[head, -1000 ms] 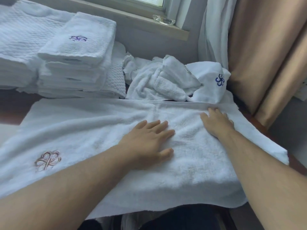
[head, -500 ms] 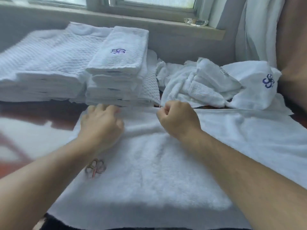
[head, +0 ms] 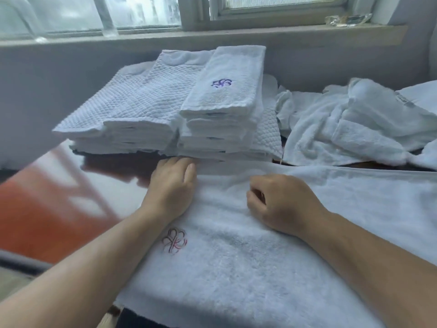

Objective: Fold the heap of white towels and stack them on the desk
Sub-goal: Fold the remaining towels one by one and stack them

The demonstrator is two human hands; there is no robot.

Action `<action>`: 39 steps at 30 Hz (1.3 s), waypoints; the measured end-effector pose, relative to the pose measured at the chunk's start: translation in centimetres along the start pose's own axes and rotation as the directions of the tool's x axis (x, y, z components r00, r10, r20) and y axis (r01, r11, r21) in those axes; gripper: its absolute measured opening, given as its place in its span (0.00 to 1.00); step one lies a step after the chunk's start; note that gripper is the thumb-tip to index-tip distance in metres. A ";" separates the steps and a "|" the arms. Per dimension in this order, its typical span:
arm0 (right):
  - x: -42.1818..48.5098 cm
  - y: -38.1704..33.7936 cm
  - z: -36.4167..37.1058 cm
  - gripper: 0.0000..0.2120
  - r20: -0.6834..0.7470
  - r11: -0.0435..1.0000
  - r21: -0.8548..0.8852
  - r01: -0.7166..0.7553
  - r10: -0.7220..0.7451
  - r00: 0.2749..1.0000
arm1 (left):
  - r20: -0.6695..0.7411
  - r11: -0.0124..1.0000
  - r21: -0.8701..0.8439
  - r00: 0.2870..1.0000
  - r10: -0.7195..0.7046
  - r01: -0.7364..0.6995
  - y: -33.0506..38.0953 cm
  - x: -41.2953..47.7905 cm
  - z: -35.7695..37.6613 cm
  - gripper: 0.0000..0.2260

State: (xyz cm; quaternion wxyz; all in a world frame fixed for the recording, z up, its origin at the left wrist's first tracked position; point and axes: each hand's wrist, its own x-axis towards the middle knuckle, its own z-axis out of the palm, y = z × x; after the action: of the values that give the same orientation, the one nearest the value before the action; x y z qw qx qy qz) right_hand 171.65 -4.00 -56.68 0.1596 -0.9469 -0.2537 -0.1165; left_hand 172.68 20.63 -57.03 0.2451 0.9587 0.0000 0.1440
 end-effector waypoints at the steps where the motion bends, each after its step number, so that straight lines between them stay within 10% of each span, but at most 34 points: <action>1: -0.2 0.0 -0.1 0.13 -0.011 1.000 0.018 0.025 -0.025 1.000 | -0.065 0.998 -0.041 0.997 -0.052 0.050 -0.2 0.0 -0.1 0.20; 6: -0.8 -1.1 -0.4 0.19 0.105 0.947 0.094 0.306 -0.315 0.943 | -0.195 0.967 -0.087 0.947 -0.254 0.241 -0.6 0.2 -0.4 0.13; 15: -0.5 -1.8 -0.2 0.22 0.239 0.928 0.049 0.368 -0.369 0.898 | 0.057 0.903 0.066 0.901 -0.429 0.425 -1.3 2.7 -2.1 0.30; 27: -1.2 -4.7 1.4 0.18 0.061 0.926 0.251 0.280 -0.304 0.951 | -0.202 0.961 -0.109 0.941 -0.270 0.253 -0.8 1.2 -0.1 0.07; 39: -0.7 -4.0 0.2 0.10 -0.003 0.816 0.575 0.061 -0.072 0.997 | -0.339 0.962 -0.238 0.917 -0.210 0.132 -1.0 1.1 -0.3 0.05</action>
State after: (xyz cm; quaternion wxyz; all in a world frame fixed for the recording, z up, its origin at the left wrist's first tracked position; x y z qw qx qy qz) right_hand 169.02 -0.90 -56.11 0.4309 -0.8464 -0.3113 -0.0311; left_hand 173.69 21.75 -56.95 0.3528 0.8808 0.1140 0.2945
